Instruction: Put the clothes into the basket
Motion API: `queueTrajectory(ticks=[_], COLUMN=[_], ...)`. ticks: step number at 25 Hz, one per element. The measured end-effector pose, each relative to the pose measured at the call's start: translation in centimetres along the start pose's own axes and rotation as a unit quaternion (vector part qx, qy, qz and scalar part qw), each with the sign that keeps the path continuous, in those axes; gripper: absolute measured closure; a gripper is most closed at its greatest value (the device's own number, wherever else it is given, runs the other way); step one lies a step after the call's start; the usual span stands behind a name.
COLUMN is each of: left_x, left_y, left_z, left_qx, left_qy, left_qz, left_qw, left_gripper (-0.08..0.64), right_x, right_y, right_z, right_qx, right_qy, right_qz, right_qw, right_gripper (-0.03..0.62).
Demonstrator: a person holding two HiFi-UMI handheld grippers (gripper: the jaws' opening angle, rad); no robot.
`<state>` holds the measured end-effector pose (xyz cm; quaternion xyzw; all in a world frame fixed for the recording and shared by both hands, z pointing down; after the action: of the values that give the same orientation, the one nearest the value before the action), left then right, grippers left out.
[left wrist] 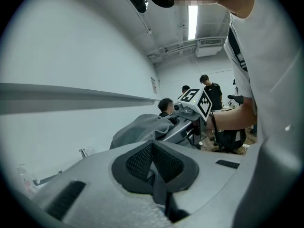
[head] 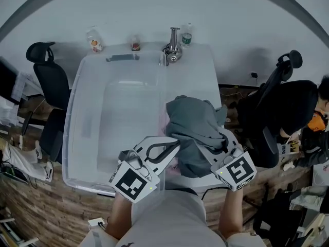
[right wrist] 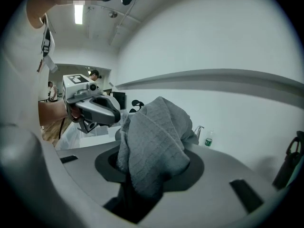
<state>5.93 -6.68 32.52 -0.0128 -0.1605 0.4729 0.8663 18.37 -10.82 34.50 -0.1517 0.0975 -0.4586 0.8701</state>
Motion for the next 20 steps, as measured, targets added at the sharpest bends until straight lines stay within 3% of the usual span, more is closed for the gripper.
queueTrajectory(ticks=[20], left_x=[-2.7], left_y=[6.2], left_z=[-5.0], left_qx=[0.018], left_qy=[-0.061], left_qz=[-0.089], left_qw=[0.9939], left_gripper=[0.555], right_x=[-2.2], right_y=[-1.1], right_z=[-10.0], right_qx=[0.069], right_qy=[0.057], right_qz=[-0.045], right_qw=[0.995], right_gripper=[0.436])
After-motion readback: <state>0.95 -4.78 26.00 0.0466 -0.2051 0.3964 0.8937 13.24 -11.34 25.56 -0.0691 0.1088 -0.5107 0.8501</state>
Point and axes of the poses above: the fingertips, and each gripper's own axes: y backward along the fingers, x to its right, z out of its underside, the point moved 5 cm from there along y, backward along the fingers, and after that the axes turned 5 degrees about -y, right-handed, at the moved point
